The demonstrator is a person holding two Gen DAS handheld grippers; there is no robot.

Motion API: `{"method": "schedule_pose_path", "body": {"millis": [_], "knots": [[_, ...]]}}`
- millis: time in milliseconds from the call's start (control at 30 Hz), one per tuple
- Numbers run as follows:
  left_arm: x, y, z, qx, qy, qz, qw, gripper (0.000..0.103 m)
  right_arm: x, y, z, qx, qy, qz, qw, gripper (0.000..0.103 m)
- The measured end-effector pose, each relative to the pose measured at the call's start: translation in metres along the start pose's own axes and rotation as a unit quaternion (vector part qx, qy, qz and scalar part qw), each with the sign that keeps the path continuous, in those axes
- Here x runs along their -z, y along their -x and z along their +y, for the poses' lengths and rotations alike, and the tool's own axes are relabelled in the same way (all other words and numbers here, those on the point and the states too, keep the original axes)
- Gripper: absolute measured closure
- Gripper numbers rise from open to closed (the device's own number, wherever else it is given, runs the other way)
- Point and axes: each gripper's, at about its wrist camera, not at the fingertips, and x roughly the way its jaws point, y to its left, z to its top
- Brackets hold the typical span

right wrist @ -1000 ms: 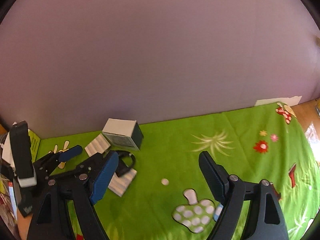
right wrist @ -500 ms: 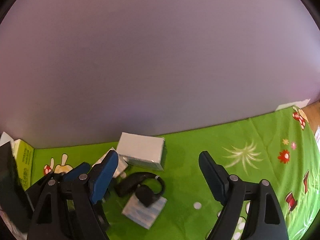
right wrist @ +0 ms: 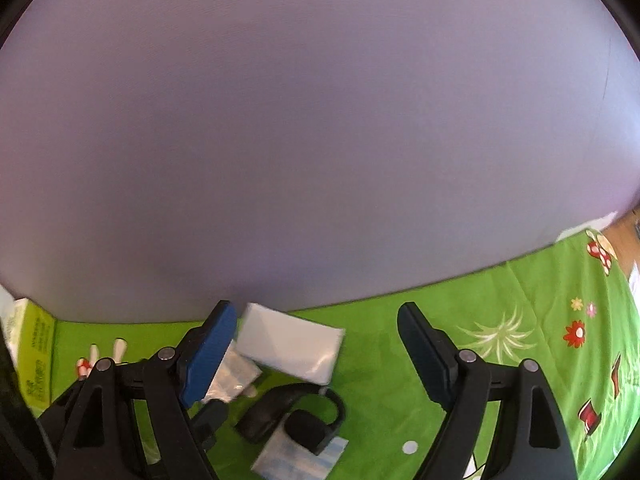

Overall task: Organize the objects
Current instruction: 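Reach the left tool toward the black cable while the right tool grasps the plain white box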

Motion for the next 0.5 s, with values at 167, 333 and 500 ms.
{"method": "schedule_pose_path", "body": {"millis": [167,333,500], "knots": [[0.004,0.006,0.006,0.001,0.010,-0.003,0.9999,0.028,0.003,-0.008,0.011,0.022,-0.001,0.014,1.000,0.018],[0.008,0.010,0.006,0.004,0.006,-0.002,1.0000,0.026,0.009,-0.027,0.008,0.029,-0.008,0.023,0.999,0.036],[0.012,0.011,0.002,0.005,-0.003,0.003,1.0000,0.024,0.014,-0.025,-0.003,0.014,0.021,0.013,1.000,0.045]]}}
